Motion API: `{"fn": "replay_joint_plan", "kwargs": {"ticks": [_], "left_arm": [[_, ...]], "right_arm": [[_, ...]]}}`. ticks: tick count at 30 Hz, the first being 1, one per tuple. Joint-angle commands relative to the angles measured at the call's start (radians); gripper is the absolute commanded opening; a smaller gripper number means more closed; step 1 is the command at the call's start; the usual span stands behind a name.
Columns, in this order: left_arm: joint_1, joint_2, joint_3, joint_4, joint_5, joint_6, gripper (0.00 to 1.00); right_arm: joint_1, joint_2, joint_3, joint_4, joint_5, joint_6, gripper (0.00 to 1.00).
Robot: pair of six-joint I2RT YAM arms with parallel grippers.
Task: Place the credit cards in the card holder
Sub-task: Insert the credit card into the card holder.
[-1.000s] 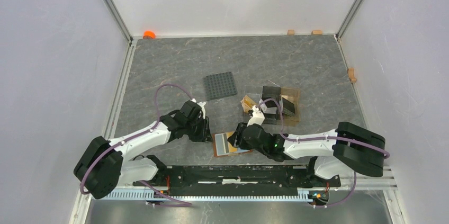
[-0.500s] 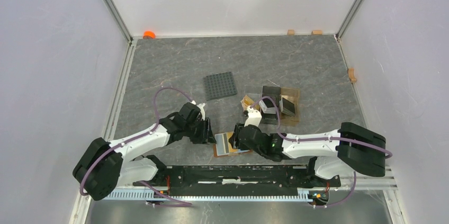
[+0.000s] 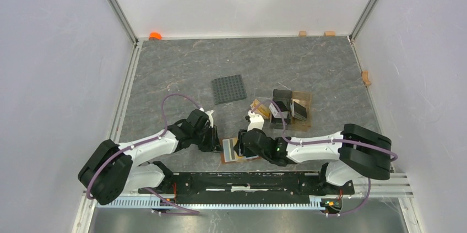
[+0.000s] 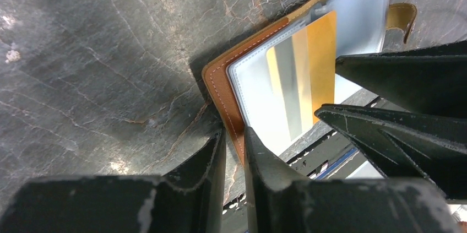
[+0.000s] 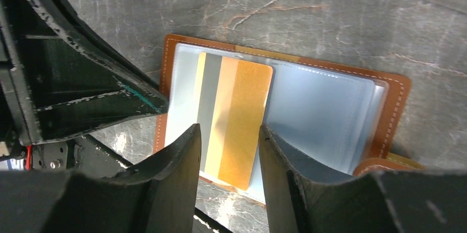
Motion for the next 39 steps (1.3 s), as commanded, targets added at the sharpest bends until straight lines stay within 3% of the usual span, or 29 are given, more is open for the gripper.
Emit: {"fn": "replay_joint_plan", "kwargs": {"ticks": [1,13,22,39], "left_arm": [[0.0,-0.004,-0.01,0.052,0.018,-0.029,0.23],[0.0,-0.001,-0.015,0.09,0.027,-0.035,0.2],[0.0,-0.045,-0.014,0.054,-0.011,-0.044,0.2],[0.0,-0.025,-0.018,0.06,-0.007,-0.04,0.19]], "right_arm": [[-0.003,0.026,0.058,0.059,-0.032,-0.051,0.47],[-0.002,0.044,0.066,0.14,-0.089,-0.103,0.45],[-0.022,-0.01,0.037,-0.022,0.01,-0.043,0.47],[-0.035,0.049,0.05,0.081,-0.102,-0.074,0.47]]}}
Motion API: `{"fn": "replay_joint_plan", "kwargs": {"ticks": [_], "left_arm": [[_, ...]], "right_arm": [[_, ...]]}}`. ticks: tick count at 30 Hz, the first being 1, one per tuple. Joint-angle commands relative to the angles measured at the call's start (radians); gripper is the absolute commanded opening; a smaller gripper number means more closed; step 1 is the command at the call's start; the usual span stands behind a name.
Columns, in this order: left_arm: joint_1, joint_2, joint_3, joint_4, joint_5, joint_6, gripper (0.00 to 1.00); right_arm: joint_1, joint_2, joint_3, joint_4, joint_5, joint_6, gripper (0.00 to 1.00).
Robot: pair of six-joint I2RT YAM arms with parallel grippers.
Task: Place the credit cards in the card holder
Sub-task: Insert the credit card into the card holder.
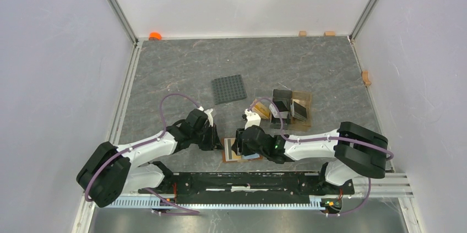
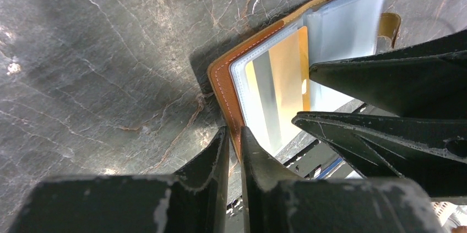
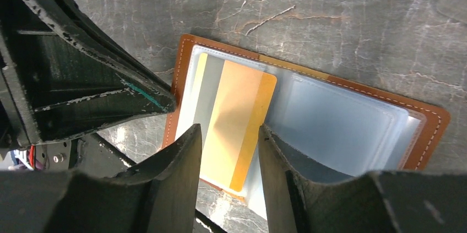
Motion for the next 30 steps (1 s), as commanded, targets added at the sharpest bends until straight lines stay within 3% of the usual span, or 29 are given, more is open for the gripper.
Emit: {"fn": "replay_joint_plan", "kwargs": {"ticks": [1,11,16,23,30], "left_arm": [[0.0,0.0,-0.005,0.018,-0.001,-0.027,0.18],[0.0,-0.019,0.004,-0.005,-0.023,-0.028,0.18],[0.0,-0.088,0.035,-0.074,-0.076,-0.019,0.28],[0.0,-0.111,0.028,-0.017,-0.022,-0.039,0.47],[-0.001,-0.068,0.03,-0.008,-0.024,-0.042,0.49]], "right_arm": [[-0.002,0.006,0.026,0.055,-0.031,-0.024,0.47],[-0.002,-0.01,0.032,0.102,-0.059,-0.078,0.46],[-0.021,-0.116,0.027,-0.035,0.027,-0.108,0.5],[-0.107,-0.254,-0.097,-0.074,-0.066,-0.097,0.51],[-0.16,-0.316,-0.225,0.042,-0.184,-0.066,0.46]]}}
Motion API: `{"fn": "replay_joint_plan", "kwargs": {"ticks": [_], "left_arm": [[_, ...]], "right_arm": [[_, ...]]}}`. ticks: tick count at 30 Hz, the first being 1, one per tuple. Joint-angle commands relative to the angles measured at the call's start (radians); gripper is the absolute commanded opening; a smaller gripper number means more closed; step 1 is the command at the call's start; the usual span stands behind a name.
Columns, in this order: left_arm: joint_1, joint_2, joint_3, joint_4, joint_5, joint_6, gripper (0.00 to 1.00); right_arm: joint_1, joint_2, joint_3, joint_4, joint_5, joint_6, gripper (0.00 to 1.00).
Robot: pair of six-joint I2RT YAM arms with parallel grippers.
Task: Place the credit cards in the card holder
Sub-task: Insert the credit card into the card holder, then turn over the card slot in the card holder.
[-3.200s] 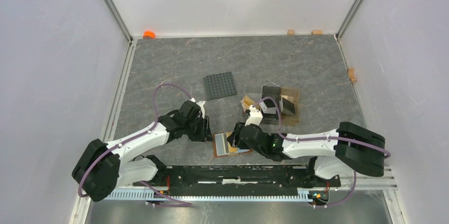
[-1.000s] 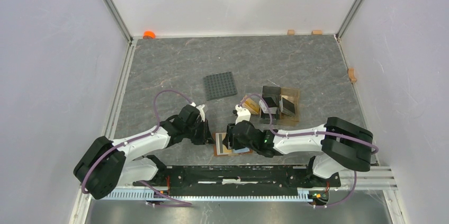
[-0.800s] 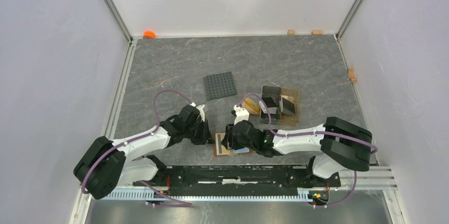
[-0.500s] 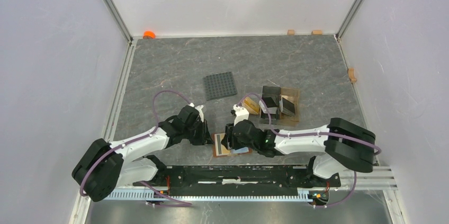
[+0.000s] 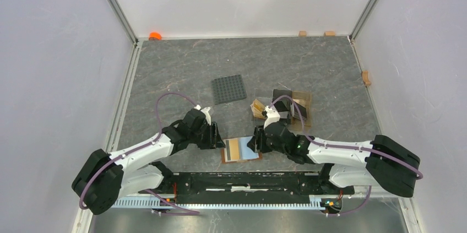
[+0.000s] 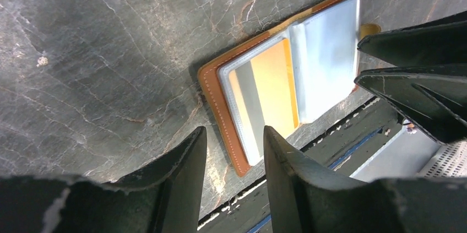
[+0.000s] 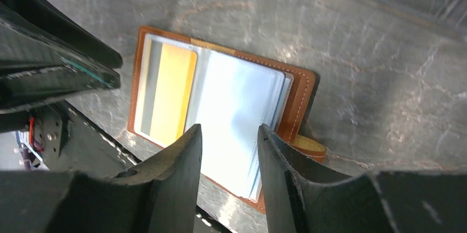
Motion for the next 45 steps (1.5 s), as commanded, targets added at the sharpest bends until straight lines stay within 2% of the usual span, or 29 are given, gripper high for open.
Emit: {"fn": "replay_joint_plan", "kwargs": {"ticks": [1,10,16,22,45], "left_arm": [[-0.001,0.022,0.024,0.04,0.017,-0.033,0.49],[-0.001,0.046,0.007,0.062,0.022,-0.049,0.45],[-0.001,0.034,0.01,0.097,0.056,-0.059,0.46],[-0.003,0.068,0.013,0.124,0.085,-0.06,0.5],[-0.017,0.116,-0.001,0.157,0.101,-0.055,0.48]], "right_arm": [[-0.019,-0.027,-0.05,0.084,-0.088,0.017,0.46],[-0.031,-0.019,-0.081,0.089,-0.095,0.034,0.4],[-0.032,-0.069,0.0,-0.062,-0.029,-0.012,0.42],[-0.022,-0.094,0.008,-0.136,0.008,0.027,0.42],[-0.009,-0.028,-0.058,-0.097,0.003,0.118,0.38]]}}
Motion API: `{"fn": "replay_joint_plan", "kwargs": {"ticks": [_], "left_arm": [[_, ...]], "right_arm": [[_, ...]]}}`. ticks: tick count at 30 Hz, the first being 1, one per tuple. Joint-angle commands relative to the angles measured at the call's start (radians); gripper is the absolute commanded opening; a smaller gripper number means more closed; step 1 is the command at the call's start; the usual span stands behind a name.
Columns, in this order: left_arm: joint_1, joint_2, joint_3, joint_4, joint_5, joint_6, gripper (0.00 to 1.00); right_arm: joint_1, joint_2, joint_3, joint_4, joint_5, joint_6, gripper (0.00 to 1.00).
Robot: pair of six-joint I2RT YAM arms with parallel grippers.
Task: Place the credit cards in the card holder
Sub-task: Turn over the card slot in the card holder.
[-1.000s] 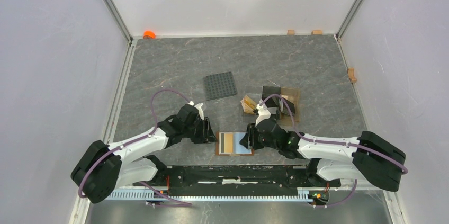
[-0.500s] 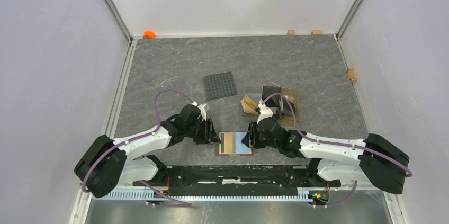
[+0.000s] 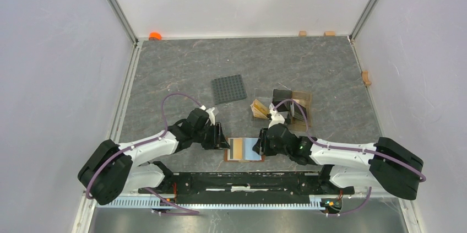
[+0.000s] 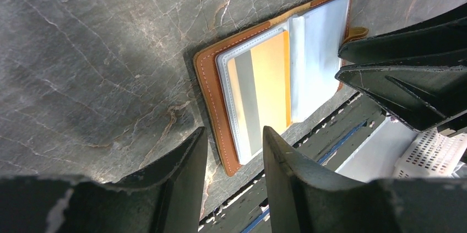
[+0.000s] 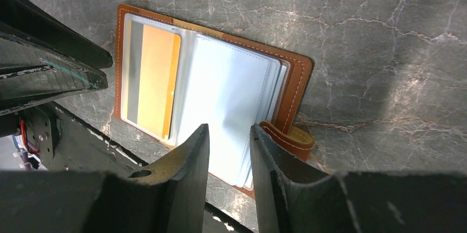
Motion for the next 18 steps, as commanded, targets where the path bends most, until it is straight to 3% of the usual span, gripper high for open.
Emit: {"fn": "replay_joint_plan", "kwargs": {"ticks": [1,7,18], "left_arm": [[-0.006,0.01,0.0,0.044,0.025,-0.029,0.48],[-0.011,0.028,-0.01,0.066,0.029,-0.038,0.42],[-0.019,0.035,-0.018,0.078,0.029,-0.043,0.32]], "right_arm": [[0.004,0.017,-0.023,0.018,0.021,0.023,0.38],[0.004,0.026,-0.071,0.081,0.01,0.064,0.38],[-0.008,0.025,-0.183,0.384,-0.06,0.141,0.38]]}}
